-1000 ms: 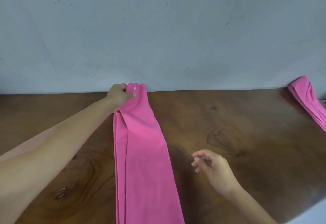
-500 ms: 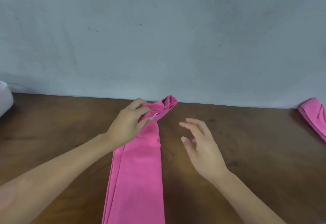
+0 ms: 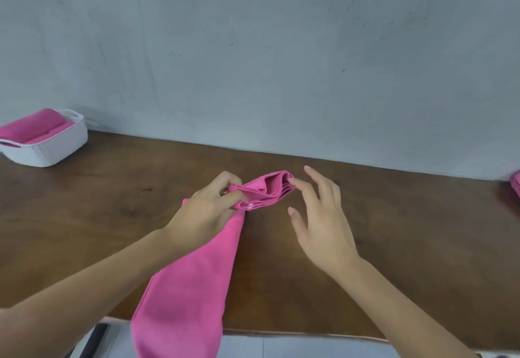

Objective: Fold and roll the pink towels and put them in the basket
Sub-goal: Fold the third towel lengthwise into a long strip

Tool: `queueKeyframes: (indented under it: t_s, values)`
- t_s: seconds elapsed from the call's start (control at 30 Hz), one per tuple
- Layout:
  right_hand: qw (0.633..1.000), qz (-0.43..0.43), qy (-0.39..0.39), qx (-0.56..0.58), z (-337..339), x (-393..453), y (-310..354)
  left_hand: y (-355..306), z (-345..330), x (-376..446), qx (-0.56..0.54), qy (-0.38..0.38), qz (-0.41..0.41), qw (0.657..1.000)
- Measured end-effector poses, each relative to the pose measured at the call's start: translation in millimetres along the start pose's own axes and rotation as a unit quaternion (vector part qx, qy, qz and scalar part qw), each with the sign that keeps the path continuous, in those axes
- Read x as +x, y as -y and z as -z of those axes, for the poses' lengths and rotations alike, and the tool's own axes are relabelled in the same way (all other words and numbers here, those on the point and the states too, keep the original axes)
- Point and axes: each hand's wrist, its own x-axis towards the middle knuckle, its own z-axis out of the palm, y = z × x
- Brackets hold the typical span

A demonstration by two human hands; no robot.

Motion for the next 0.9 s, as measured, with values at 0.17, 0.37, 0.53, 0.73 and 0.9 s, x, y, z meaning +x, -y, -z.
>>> queueKeyframes:
  t_s: [0.17,0.37,0.53,0.73,0.9]
  values:
    - [0.997,0.061,0.048,-0.025,15.9,-19.1,-3.9,-38.2,2.4,-25.7,0.018,-0.001,0.007,1.0]
    - [0.979,0.18,0.044,-0.087,18.4,-29.9,0.9,-57.9,9.2,-50.7,0.064,-0.008,-0.008,0.998]
    - [0.961,0.266,0.016,-0.078,16.1,-40.5,19.2,-64.9,21.4,-75.7,0.133,0.004,-0.039,0.99]
    - [0.947,0.301,0.026,-0.106,21.0,-50.4,59.4,-83.0,29.2,-100.8,0.129,0.017,-0.054,0.99]
    - [0.939,0.325,0.007,-0.109,20.8,-62.9,88.8,-80.7,56.9,-133.8,0.019,0.023,0.03,0.999]
